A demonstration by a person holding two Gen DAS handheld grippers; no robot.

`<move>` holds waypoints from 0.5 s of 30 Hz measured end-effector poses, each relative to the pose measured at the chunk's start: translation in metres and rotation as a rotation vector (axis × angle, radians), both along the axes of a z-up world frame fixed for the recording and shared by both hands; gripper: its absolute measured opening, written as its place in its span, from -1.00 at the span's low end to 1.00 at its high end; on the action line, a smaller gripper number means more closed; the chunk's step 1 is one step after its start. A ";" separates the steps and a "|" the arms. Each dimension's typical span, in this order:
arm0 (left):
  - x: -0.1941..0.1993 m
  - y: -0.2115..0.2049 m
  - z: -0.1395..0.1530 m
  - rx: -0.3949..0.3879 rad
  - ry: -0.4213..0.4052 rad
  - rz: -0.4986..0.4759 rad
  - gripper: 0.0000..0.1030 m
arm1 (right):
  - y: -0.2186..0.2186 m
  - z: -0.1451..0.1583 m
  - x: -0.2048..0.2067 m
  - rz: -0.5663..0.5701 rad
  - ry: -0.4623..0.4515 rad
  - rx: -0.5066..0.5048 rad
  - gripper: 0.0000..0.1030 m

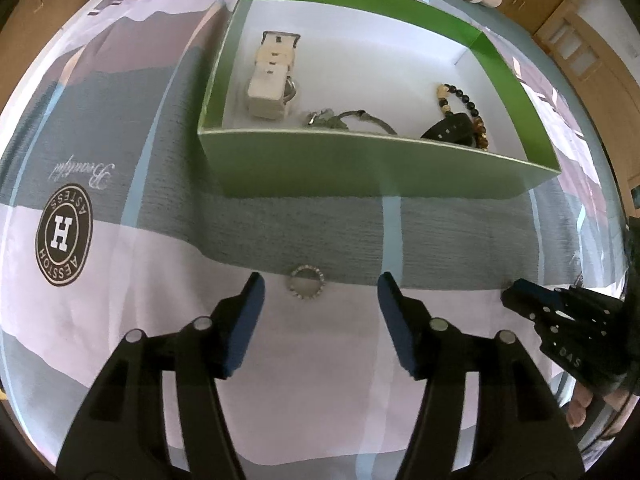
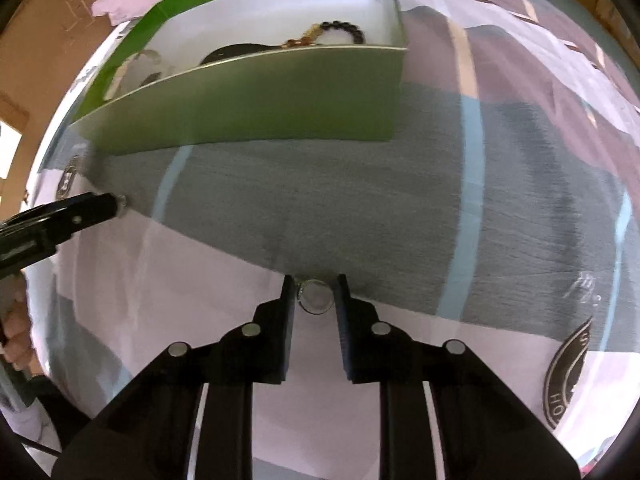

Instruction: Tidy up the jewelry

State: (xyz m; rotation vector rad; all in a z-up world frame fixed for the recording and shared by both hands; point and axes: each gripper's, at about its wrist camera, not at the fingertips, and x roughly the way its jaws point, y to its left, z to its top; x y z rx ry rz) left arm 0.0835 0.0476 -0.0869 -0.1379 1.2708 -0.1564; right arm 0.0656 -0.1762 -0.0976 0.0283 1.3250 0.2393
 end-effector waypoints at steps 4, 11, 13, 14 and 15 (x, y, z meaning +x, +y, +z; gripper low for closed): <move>0.002 -0.005 -0.006 0.031 0.005 -0.004 0.26 | 0.004 -0.002 -0.001 0.009 0.000 -0.016 -0.61; 0.002 -0.011 -0.011 0.049 0.008 -0.019 0.27 | 0.004 -0.003 0.006 0.024 0.000 -0.033 -0.60; 0.003 -0.011 -0.011 0.052 0.008 -0.018 0.31 | 0.006 -0.004 0.006 0.023 -0.001 -0.031 -0.60; 0.003 -0.011 -0.011 0.054 0.008 -0.018 0.31 | 0.005 -0.004 0.004 0.023 -0.001 -0.030 -0.60; 0.003 -0.011 -0.012 0.056 0.009 -0.019 0.31 | 0.006 -0.006 0.003 0.023 -0.001 -0.030 -0.60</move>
